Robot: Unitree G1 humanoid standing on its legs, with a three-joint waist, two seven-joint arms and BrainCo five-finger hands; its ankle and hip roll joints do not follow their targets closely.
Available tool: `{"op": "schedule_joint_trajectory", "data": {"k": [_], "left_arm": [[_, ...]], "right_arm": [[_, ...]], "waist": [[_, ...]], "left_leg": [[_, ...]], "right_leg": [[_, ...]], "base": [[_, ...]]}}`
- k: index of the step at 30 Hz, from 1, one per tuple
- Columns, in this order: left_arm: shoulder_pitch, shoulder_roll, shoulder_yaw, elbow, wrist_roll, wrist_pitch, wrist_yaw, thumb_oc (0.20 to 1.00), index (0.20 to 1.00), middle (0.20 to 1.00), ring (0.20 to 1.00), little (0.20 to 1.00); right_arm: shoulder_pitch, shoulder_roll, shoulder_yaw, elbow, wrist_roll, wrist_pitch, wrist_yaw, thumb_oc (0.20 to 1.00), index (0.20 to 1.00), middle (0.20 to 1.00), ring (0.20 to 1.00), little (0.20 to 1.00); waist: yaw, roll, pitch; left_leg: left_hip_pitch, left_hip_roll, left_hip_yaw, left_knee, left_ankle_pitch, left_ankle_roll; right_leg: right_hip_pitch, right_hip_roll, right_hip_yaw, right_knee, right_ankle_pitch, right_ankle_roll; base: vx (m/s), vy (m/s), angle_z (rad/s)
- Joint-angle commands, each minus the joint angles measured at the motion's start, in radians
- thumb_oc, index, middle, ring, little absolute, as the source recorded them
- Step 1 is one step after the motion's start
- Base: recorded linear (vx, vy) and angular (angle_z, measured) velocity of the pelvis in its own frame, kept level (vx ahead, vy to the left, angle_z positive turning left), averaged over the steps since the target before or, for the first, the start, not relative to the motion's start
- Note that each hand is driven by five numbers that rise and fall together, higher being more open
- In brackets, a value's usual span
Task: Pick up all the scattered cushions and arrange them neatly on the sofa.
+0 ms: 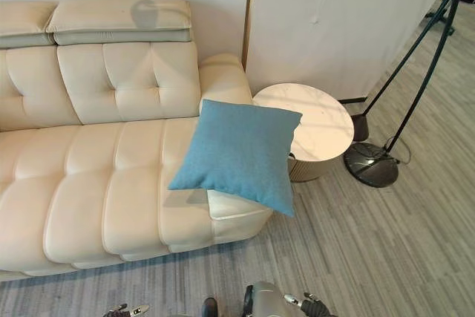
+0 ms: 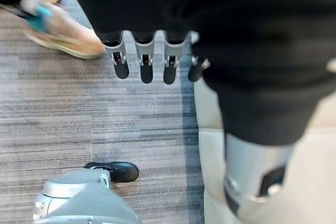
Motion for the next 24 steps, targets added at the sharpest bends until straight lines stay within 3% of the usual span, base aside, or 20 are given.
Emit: {"op": "schedule_joint_trajectory", "data": {"k": [1,2,4,5,8,9,10,12,14,15,17,18,19,20,21,24], "left_arm": [[-0.028,-0.006,0.000,0.011,0.053,-0.018,-0.003,1.000,1.000,1.000,1.000,1.000],[-0.034,-0.004,-0.001,0.011,0.052,-0.021,-0.004,1.000,1.000,1.000,1.000,1.000],[-0.039,-0.004,-0.002,0.002,0.050,-0.023,-0.008,1.000,1.000,1.000,1.000,1.000],[-0.020,-0.018,-0.003,-0.002,0.060,-0.023,-0.012,1.000,1.000,1.000,1.000,1.000],[-0.010,-0.029,-0.001,0.018,0.069,-0.021,-0.014,1.000,1.000,1.000,1.000,1.000],[-0.008,-0.038,-0.001,0.012,0.056,-0.020,-0.011,1.000,1.000,1.000,1.000,1.000],[-0.006,-0.041,-0.003,0.008,0.051,-0.019,-0.012,1.000,1.000,1.000,1.000,1.000],[-0.011,-0.044,-0.005,-0.004,0.034,-0.022,-0.007,1.000,1.000,1.000,1.000,1.000],[-0.011,-0.044,-0.004,-0.009,0.030,-0.022,-0.004,1.000,1.000,1.000,1.000,1.000],[-0.019,-0.047,-0.007,-0.007,0.021,-0.018,-0.002,1.000,1.000,1.000,1.000,1.000],[-0.014,-0.049,-0.018,-0.013,0.032,-0.018,-0.003,1.000,1.000,1.000,1.000,1.000],[-0.012,-0.052,-0.027,-0.011,0.040,-0.019,-0.003,1.000,1.000,1.000,1.000,1.000],[-0.012,-0.051,-0.027,-0.011,0.040,-0.019,-0.003,1.000,1.000,1.000,1.000,1.000],[-0.015,-0.055,-0.040,-0.015,0.047,-0.015,-0.005,1.000,1.000,1.000,1.000,1.000],[-0.019,-0.057,-0.046,-0.013,0.053,-0.016,-0.005,1.000,1.000,1.000,1.000,1.000],[-0.019,-0.058,-0.044,-0.003,0.056,-0.014,-0.007,1.000,1.000,1.000,1.000,1.000]], "right_arm": [[0.035,-0.006,0.018,0.043,0.006,0.011,-0.008,1.000,1.000,1.000,1.000,1.000],[0.035,-0.010,0.015,0.044,0.003,0.013,-0.009,1.000,1.000,1.000,1.000,1.000],[0.034,-0.015,0.006,0.047,-0.005,0.021,-0.013,1.000,1.000,1.000,1.000,1.000],[0.041,-0.016,0.006,0.045,-0.012,0.021,-0.012,1.000,1.000,1.000,1.000,1.000],[0.042,-0.018,0.011,0.044,-0.011,0.019,-0.005,1.000,1.000,1.000,1.000,1.000],[0.035,-0.021,0.024,0.038,-0.012,0.014,-0.003,1.000,1.000,1.000,1.000,1.000],[0.033,-0.026,0.024,0.036,-0.011,0.013,-0.004,1.000,1.000,1.000,1.000,1.000],[0.025,-0.038,0.034,0.015,-0.010,0.009,-0.001,1.000,1.000,1.000,1.000,1.000],[0.023,-0.039,0.038,0.014,-0.012,0.011,0.000,1.000,1.000,1.000,1.000,1.000],[0.017,-0.041,0.049,0.015,-0.017,0.015,-0.003,1.000,1.000,1.000,1.000,1.000],[0.017,-0.043,0.051,0.007,-0.017,0.016,-0.005,1.000,1.000,1.000,1.000,1.000],[0.019,-0.044,0.052,0.003,-0.017,0.013,-0.007,1.000,1.000,1.000,1.000,1.000],[0.019,-0.044,0.052,0.003,-0.017,0.013,-0.007,1.000,1.000,1.000,1.000,1.000],[0.018,-0.048,0.055,-0.003,-0.026,0.012,-0.008,1.000,1.000,1.000,1.000,1.000],[0.020,-0.050,0.058,-0.008,-0.031,0.010,-0.010,1.000,1.000,1.000,1.000,1.000],[0.021,-0.046,0.057,-0.010,-0.037,0.011,-0.011,1.000,1.000,1.000,1.000,1.000]], "waist": [[-0.004,-0.023,-0.020],[-0.008,-0.025,-0.024],[-0.019,-0.017,-0.025],[-0.012,-0.020,-0.038],[-0.016,-0.018,-0.058],[-0.013,-0.016,-0.056],[-0.012,-0.016,-0.050],[-0.005,-0.015,-0.034],[-0.003,-0.016,-0.031],[-0.004,-0.021,-0.027],[-0.001,-0.024,-0.032],[-0.006,-0.020,-0.037],[-0.006,-0.020,-0.037],[-0.010,-0.007,-0.043],[-0.017,0.001,-0.047],[-0.023,0.009,-0.061]], "left_leg": [[-0.029,0.007,-0.019,-0.002,-0.046,-0.076],[-0.018,0.005,-0.013,-0.002,-0.056,-0.081],[0.006,0.009,-0.020,0.001,-0.071,-0.089],[0.032,0.009,-0.016,0.027,-0.112,-0.092],[0.041,0.026,-0.009,0.095,-0.133,-0.110],[-0.013,0.046,0.007,0.278,-0.094,-0.154],[-0.052,0.050,0.006,0.361,-0.083,-0.163],[-0.115,0.056,0.011,0.500,-0.049,-0.182],[-0.132,0.067,0.019,0.530,-0.042,-0.185],[-0.153,0.096,0.059,0.461,-0.053,-0.174],[-0.131,0.094,0.063,0.336,-0.081,-0.161],[-0.125,0.097,0.054,0.201,-0.049,-0.160],[-0.124,0.097,0.054,0.200,-0.049,-0.160],[-0.110,0.110,0.048,0.071,0.005,-0.169],[-0.118,0.119,0.056,0.024,0.049,-0.178],[-0.096,0.121,0.062,-0.002,0.033,-0.177]], "right_leg": [[0.131,0.050,0.046,-0.539,0.251,0.009],[0.119,0.046,0.043,-0.599,0.285,0.023],[0.108,0.031,0.008,-0.596,0.303,0.031],[0.149,0.012,-0.043,-0.599,0.309,0.024],[0.197,0.019,-0.051,-0.599,0.301,0.007],[0.250,0.017,-0.072,-0.599,0.280,-0.013],[0.265,0.014,-0.079,-0.599,0.270,-0.019],[0.293,0.014,-0.084,-0.599,0.254,-0.039],[0.305,0.016,-0.085,-0.599,0.241,-0.048],[0.319,0.005,-0.095,-0.599,0.221,-0.056],[0.330,0.000,-0.095,-0.599,0.209,-0.051],[0.326,0.001,-0.100,-0.599,0.210,-0.048],[0.327,0.001,-0.100,-0.599,0.210,-0.048],[0.328,0.010,-0.112,-0.599,0.203,-0.047],[0.329,0.012,-0.121,-0.599,0.197,-0.048],[0.339,0.017,-0.120,-0.599,0.182,-0.048]], "base": [[0.28,-0.135,-0.01],[0.37,-0.173,0.16],[0.35,-0.178,0.23],[0.36,-0.208,0.44],[0.34,-0.234,0.19],[0.21,-0.214,0.23],[0.24,-0.265,0.29],[0.12,-0.144,0.04],[0.10,-0.096,-0.13],[0.12,-0.062,0.04],[0.15,-0.020,0.23],[0.08,0.021,0.20],[0.11,0.053,0.08],[0.11,0.072,-0.03],[0.11,0.072,-0.05],[0.11,0.108,0.18]]}}
